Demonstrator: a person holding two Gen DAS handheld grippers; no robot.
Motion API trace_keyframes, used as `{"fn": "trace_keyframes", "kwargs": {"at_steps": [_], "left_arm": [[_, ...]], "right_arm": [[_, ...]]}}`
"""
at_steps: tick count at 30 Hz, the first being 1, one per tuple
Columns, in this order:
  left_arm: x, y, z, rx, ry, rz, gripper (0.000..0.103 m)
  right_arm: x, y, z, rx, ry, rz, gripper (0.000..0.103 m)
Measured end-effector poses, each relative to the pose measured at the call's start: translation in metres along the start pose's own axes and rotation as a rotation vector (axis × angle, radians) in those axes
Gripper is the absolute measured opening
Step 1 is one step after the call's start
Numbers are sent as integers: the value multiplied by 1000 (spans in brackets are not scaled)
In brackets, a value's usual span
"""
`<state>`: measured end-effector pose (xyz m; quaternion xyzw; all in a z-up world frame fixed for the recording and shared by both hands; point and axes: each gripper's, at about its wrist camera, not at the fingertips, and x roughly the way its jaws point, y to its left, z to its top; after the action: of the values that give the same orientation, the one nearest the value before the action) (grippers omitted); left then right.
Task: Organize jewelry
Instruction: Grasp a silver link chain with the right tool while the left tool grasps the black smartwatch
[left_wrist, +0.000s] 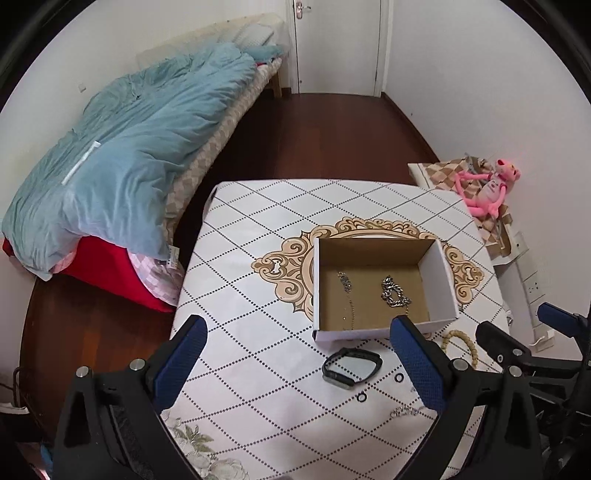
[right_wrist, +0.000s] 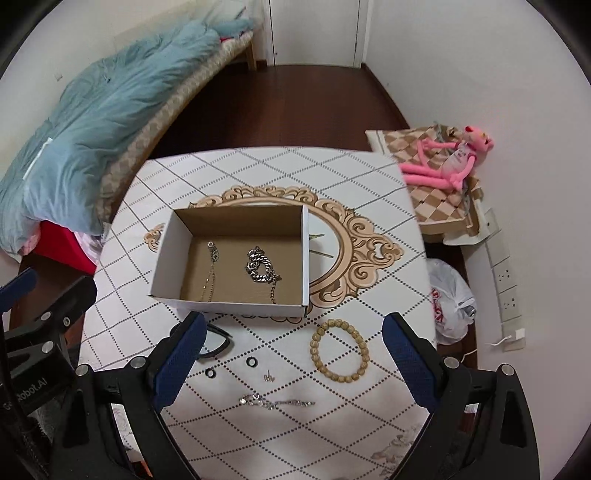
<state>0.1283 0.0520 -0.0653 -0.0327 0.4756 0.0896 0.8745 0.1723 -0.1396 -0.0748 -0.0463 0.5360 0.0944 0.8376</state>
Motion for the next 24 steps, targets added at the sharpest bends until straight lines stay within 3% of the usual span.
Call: {"fn": "trace_keyframes", "kwargs": {"at_steps": [8, 14, 18, 24], "left_arm": [[-38, 8, -11, -10, -46, -24, 101], [-48, 12, -20, -37, -46, -31, 101], [-40, 17, -33, -61, -38, -42, 101], [3, 21, -62, -77, 38, 3, 101]], "right_arm": [[-45, 2, -15, 4, -67, 6, 97], [-57, 1, -30, 34, -65, 49, 97], [-42, -10, -43, 80, -35, 48, 97], [17, -40, -80, 185, 83, 27, 97]]}}
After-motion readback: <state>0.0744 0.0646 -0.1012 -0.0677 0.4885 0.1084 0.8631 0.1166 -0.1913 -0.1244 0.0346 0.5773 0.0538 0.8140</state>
